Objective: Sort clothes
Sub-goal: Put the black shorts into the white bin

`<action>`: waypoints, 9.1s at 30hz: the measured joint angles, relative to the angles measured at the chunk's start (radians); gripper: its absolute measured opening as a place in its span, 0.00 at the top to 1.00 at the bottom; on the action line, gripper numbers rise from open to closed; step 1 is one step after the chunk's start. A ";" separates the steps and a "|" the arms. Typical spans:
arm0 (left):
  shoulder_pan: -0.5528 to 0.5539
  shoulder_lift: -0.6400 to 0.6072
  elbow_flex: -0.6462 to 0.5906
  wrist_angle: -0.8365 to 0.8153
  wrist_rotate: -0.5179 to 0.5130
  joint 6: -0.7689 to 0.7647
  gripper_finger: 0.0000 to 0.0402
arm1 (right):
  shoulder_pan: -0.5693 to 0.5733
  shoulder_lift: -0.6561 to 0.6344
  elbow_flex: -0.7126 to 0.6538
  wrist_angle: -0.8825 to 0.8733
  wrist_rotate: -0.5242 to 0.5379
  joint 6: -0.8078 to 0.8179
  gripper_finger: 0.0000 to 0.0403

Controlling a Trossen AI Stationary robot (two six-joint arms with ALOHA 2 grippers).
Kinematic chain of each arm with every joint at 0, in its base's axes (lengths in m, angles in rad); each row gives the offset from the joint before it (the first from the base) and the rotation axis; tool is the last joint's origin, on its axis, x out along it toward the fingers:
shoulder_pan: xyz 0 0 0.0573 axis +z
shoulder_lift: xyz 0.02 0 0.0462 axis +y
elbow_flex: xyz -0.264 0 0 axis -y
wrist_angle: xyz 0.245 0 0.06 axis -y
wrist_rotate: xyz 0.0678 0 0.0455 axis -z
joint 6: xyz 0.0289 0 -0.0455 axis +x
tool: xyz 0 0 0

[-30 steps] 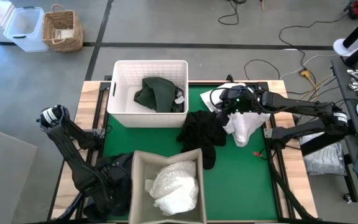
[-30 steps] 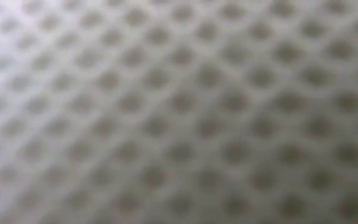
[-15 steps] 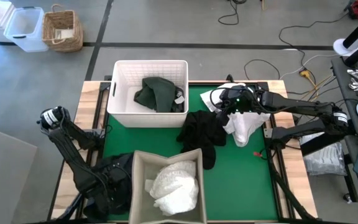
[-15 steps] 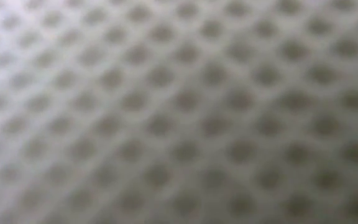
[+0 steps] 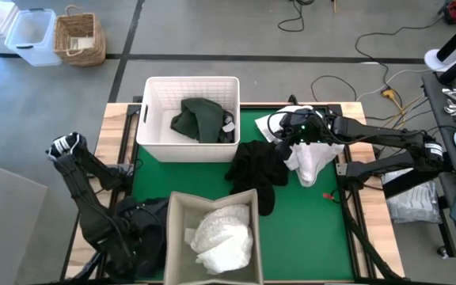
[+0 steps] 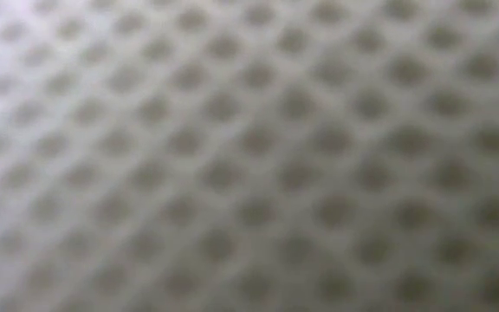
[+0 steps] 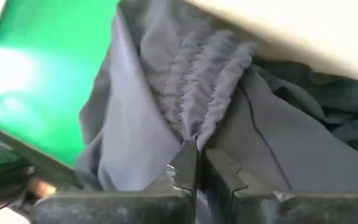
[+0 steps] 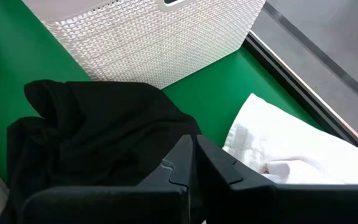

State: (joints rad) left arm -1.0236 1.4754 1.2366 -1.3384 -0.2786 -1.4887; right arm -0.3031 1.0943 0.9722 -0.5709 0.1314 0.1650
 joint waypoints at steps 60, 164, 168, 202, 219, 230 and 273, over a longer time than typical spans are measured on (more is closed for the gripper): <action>-0.048 0.012 1.097 -0.233 -1.162 0.999 1.00 | 0.144 -0.034 0.005 0.457 -0.108 -0.209 0.97; 1.290 0.107 1.117 1.296 -0.086 2.414 1.00 | 0.143 -0.031 0.034 0.444 -0.068 -0.375 0.97; 1.334 0.108 1.117 1.185 -0.086 2.297 1.00 | 0.143 -0.031 0.034 0.442 -0.067 -0.375 0.97; 1.389 0.101 1.117 0.514 -0.423 2.135 1.00 | 0.143 -0.031 0.019 0.423 -0.050 -0.385 0.97; 1.389 0.102 1.117 0.190 -0.426 1.898 1.00 | 0.143 -0.031 0.019 0.418 -0.050 -0.393 0.97; 1.389 0.103 1.117 0.020 -0.428 1.765 1.00 | 0.143 -0.031 0.012 0.369 -0.050 -0.394 0.97; 1.389 0.097 0.709 -0.164 -0.417 1.501 1.00 | 0.108 -0.032 -0.011 0.281 -0.050 -0.514 0.97</action>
State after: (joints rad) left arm 0.3649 1.5719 1.9455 -1.5019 -0.6960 0.0127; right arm -0.1948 1.0622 0.9615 -0.2895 0.0818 -0.3493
